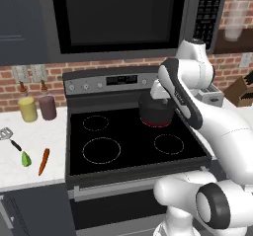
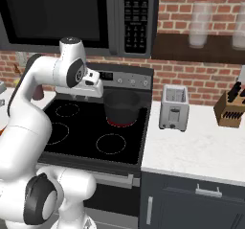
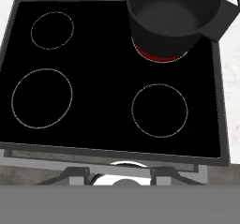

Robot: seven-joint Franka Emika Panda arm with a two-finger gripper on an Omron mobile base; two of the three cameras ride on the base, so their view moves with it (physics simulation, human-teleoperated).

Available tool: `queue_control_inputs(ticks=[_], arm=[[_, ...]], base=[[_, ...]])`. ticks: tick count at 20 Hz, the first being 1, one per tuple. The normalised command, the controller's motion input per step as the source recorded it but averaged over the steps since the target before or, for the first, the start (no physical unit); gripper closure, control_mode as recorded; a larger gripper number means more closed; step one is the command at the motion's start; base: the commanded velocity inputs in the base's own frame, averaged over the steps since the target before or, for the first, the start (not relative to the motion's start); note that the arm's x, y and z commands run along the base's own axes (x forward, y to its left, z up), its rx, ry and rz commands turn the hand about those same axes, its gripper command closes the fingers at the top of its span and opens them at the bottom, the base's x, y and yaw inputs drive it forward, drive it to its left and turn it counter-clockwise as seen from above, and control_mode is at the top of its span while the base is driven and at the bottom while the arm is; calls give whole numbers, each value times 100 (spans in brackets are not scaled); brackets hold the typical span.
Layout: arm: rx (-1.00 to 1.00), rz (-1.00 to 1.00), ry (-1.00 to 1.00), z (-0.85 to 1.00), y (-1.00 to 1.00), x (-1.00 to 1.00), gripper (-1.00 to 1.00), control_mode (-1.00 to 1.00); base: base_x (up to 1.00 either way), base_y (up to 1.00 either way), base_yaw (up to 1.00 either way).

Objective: Put the carrot and lemon wedge in the pot. Retrieve the spatula and lightly stir the vegetables in the pot.

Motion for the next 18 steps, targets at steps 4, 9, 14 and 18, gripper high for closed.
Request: queue_control_inputs(ticks=[4,9,14,18], arm=[[0,0,0,0,0,0,-100,100],[0,0,0,0,0,0,-100,100],[0,0,0,0,0,0,-100,100],[0,0,0,0,0,0,-100,100]], base=[[0,5,0],[0,54,0],[0,70,0],[3,54,0]])
